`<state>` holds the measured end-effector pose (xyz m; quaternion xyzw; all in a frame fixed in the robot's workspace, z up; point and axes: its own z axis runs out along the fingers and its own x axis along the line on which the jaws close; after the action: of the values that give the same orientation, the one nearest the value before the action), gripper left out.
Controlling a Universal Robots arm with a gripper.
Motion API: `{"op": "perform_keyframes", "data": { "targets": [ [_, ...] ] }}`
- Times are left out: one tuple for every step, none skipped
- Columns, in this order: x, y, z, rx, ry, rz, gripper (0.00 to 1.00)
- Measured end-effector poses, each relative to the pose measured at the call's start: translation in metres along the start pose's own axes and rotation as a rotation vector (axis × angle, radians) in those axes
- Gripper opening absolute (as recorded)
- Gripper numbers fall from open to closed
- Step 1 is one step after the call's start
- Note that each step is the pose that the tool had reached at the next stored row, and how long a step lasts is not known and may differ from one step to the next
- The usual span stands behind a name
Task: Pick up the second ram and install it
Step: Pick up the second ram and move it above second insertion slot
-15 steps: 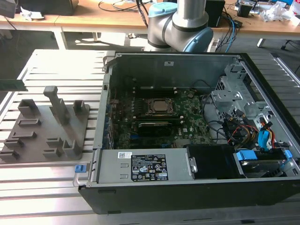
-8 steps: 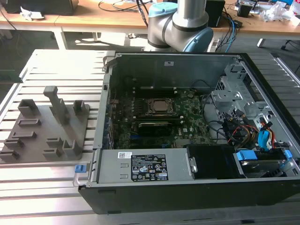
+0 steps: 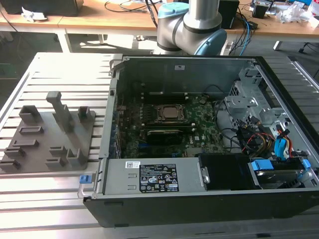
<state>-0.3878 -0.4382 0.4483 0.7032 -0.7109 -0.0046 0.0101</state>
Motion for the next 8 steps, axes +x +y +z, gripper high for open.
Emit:
{"op": "perform_keyframes", "data": {
  "targets": [
    [-0.0001, 0.0001, -0.0053, 0.0, 0.0, 0.0, 0.14],
    [-0.0001, 0.0002, -0.0078, 0.0, 0.0, 0.0, 0.14],
    [-0.0001, 0.0002, -0.0099, 0.0, 0.0, 0.0, 0.14],
    [-0.0001, 0.0002, -0.0115, 0.0, 0.0, 0.0, 0.14],
    [-0.0001, 0.0003, -0.0138, 0.0001, -0.0001, 0.0, 0.14],
    [-0.0001, 0.0004, -0.0175, 0.0001, 0.0, 0.0, 0.14],
    [-0.0001, 0.0004, -0.0203, 0.0, 0.0, 0.0, 0.14],
    [0.0, 0.0005, -0.0232, 0.0001, -0.0001, 0.0, 0.14]
  ]
}}
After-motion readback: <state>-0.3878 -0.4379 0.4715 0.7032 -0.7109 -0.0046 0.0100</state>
